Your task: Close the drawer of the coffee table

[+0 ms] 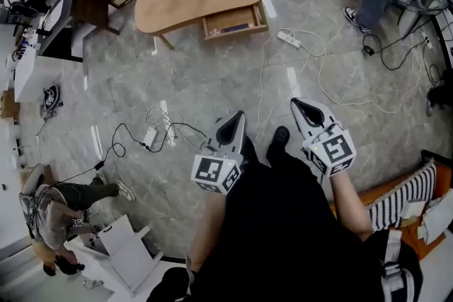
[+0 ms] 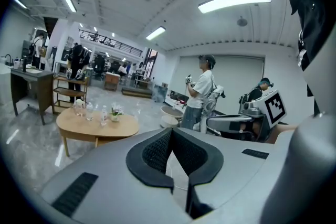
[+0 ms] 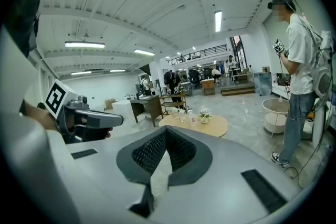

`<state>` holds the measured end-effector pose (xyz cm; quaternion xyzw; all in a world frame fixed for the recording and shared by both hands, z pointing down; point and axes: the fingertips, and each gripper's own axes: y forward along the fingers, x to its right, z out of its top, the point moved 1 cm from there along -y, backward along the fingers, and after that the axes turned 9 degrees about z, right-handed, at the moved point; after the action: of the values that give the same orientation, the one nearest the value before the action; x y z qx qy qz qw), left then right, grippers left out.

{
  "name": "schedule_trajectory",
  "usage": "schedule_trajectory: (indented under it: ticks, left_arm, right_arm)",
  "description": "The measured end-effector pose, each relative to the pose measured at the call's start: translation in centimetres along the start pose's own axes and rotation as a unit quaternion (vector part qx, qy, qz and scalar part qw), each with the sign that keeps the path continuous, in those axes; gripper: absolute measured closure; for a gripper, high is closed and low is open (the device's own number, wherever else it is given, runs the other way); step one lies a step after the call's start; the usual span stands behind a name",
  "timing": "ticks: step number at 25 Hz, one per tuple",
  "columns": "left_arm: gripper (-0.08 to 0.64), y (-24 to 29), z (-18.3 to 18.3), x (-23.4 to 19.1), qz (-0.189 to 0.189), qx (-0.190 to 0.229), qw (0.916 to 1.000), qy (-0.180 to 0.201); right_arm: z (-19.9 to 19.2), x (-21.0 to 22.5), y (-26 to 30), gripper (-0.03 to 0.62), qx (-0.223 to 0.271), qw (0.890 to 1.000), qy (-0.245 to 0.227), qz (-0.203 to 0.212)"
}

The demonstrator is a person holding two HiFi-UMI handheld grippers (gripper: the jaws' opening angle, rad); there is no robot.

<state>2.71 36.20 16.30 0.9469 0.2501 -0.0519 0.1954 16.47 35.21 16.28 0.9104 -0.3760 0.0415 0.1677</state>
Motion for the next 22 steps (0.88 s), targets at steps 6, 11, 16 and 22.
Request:
schedule_trajectory:
  ticks: [6, 11, 16, 22]
  left_arm:
    - [0.546, -0.1, 0.0, -2.9, 0.009, -0.002, 0.9999, -0.006]
    - [0.546, 0.8, 1.5, -7.1, 0.003, 0.009, 0.9998, -0.017]
    - [0.546, 2.0, 4.6, -11.0, -0.029, 0.031, 0.999, -0.012]
    - [0.546, 2.7, 6.7, -17.9, -0.051, 0.04, 0.9979, -0.003]
  right_arm:
    - [0.1, 0.6, 2.6, 0.58, 0.011, 0.999, 0.038, 0.007]
    - [2.3, -0.4, 6.0, 0.58, 0.009, 1.0, 0.029, 0.002]
    - [4.9, -0.7, 9.4, 0.58, 0.013, 0.999, 0.032, -0.027]
    - [6.8, -2.3, 15.2, 0.58, 0.011, 0.998, 0.036, -0.057]
